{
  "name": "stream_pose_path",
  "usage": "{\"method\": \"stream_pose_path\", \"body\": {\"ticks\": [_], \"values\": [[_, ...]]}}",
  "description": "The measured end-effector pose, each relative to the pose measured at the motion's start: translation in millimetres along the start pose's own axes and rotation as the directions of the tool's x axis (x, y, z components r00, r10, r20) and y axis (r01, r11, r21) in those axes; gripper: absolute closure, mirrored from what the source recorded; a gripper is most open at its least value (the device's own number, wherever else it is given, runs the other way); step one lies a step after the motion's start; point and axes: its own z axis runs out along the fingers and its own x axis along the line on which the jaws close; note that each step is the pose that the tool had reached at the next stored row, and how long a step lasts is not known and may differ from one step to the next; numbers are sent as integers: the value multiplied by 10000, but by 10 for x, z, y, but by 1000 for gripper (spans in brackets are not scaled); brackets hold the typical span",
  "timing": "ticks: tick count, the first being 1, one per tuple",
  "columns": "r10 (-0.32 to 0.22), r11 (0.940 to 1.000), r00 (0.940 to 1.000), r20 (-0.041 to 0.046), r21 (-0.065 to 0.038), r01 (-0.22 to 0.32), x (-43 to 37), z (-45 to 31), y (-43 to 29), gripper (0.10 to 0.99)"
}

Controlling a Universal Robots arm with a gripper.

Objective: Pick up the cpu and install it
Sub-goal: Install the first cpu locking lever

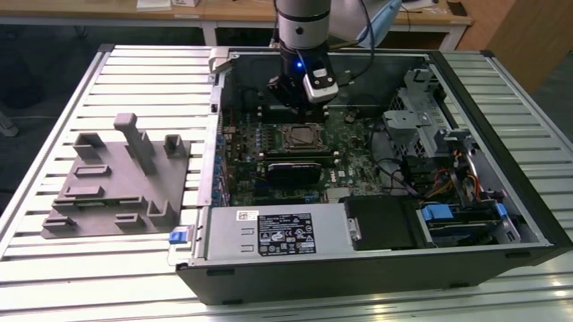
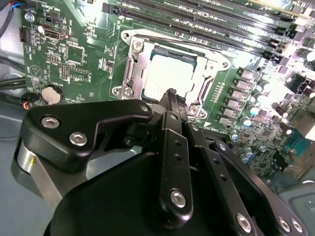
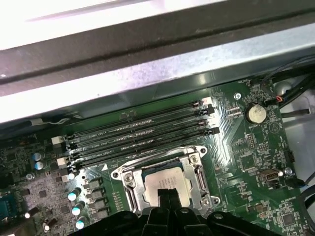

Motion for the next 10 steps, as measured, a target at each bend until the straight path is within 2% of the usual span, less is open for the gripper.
{"method": "stream_pose_path", "body": {"ticks": [10], "values": [[-3, 10000, 10000, 12, 43, 3, -35, 1, -40, 980]]}}
